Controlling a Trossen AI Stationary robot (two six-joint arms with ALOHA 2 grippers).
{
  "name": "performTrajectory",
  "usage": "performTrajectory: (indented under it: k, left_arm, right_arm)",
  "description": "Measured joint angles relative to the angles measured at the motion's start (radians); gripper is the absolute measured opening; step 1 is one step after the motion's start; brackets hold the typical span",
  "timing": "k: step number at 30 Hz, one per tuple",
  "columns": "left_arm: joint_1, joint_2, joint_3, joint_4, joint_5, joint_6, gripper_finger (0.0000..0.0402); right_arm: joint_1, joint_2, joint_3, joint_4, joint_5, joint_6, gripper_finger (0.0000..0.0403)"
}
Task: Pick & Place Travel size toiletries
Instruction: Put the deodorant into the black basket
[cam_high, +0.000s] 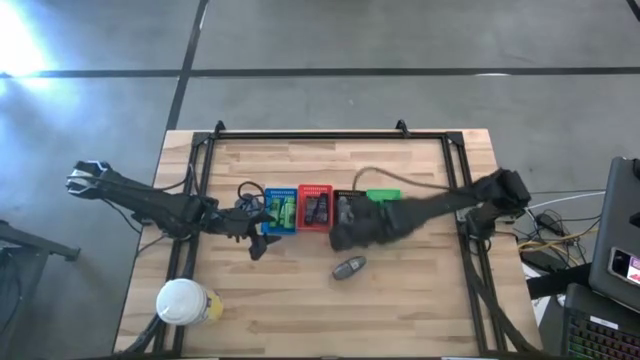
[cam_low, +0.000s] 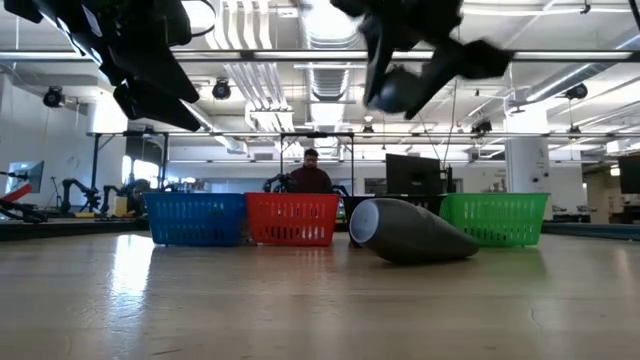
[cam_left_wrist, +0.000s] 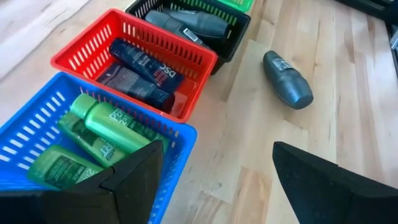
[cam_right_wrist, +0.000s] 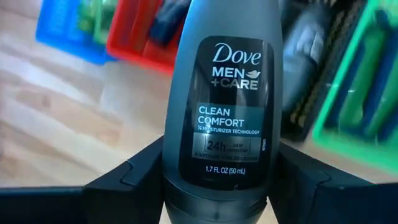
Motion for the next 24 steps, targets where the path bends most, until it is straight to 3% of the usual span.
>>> performTrajectory:
  k: [5, 11, 19, 24]
  left_arm:
    - [0.0, 0.0, 0.0, -0.001, -0.001, 0.032, 0.0306]
    - [0.0, 0.0, 0.0, -0.008, -0.001, 0.076, 0.0307]
    - [0.003, 0.0, 0.0, -0.008, -0.008, 0.106, 0.0307]
    - [0.005, 0.001, 0.0, -0.004, -0.007, 0.104, 0.0306]
  right_arm:
    - [-0.16, 0.035, -0.048, 0.102, -0.065, -0.097, 0.0218]
    - [-0.246, 0.078, -0.094, 0.148, -0.129, -0.112, 0.0239]
    - [-0.269, 0.096, -0.131, 0.232, -0.184, -0.13, 0.0279]
    - [-0.199, 0.067, -0.125, 0.178, -0.178, -0.139, 0.0305]
